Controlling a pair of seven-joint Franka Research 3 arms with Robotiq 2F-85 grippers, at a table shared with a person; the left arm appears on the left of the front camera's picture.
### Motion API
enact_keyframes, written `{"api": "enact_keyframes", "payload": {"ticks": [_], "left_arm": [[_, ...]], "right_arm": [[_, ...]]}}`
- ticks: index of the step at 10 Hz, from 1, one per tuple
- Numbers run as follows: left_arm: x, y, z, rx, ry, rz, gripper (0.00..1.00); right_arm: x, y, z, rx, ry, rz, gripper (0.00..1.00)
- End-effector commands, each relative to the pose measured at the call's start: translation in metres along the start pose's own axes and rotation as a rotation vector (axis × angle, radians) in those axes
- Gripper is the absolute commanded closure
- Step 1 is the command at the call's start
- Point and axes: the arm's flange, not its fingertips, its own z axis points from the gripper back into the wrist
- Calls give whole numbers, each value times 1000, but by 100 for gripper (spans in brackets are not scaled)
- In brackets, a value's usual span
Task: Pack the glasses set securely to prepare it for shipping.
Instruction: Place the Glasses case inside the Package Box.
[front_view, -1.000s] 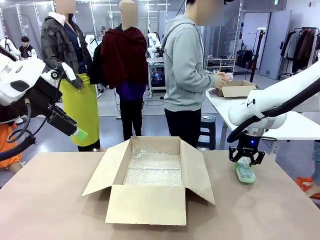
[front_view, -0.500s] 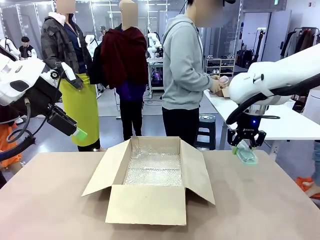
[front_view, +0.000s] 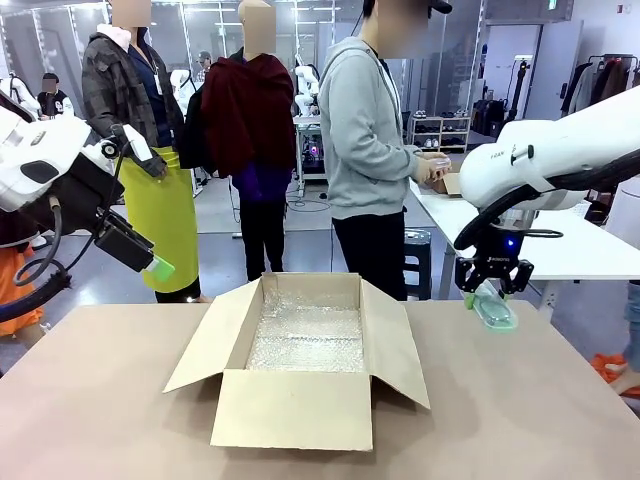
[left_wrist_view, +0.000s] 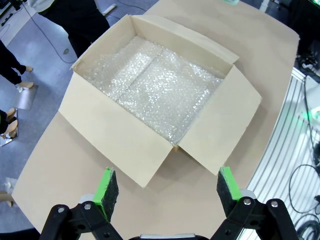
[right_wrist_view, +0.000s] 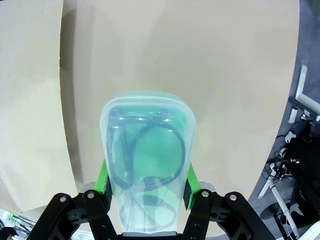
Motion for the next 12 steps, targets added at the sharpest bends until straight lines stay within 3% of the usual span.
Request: {"api": "enact_keyframes", "payload": {"ticks": [1, 2, 3, 4, 6, 10, 12], "left_arm": [[1, 1, 1, 8, -7, -3, 0], [1, 1, 1, 8, -7, -3, 0], [1, 1, 1, 8, -7, -3, 0], [1, 1, 1, 8, -7, -3, 0], [1, 1, 1, 8, -7, -3, 0], [1, 1, 1, 8, -7, -3, 0], [1, 1, 1, 8, -7, -3, 0]], "right_arm": [[3, 2, 4, -1, 9, 0, 62], [0, 0, 0, 0, 0, 0, 36], [-4, 13, 12, -40, -68, 131, 36], [-7, 41, 27, -88, -116, 409, 36], [0, 87, 51, -80, -133, 665, 36], [7, 172, 72, -126, -131, 1022, 36], [19, 247, 65, -232, -133, 1245, 36]]}}
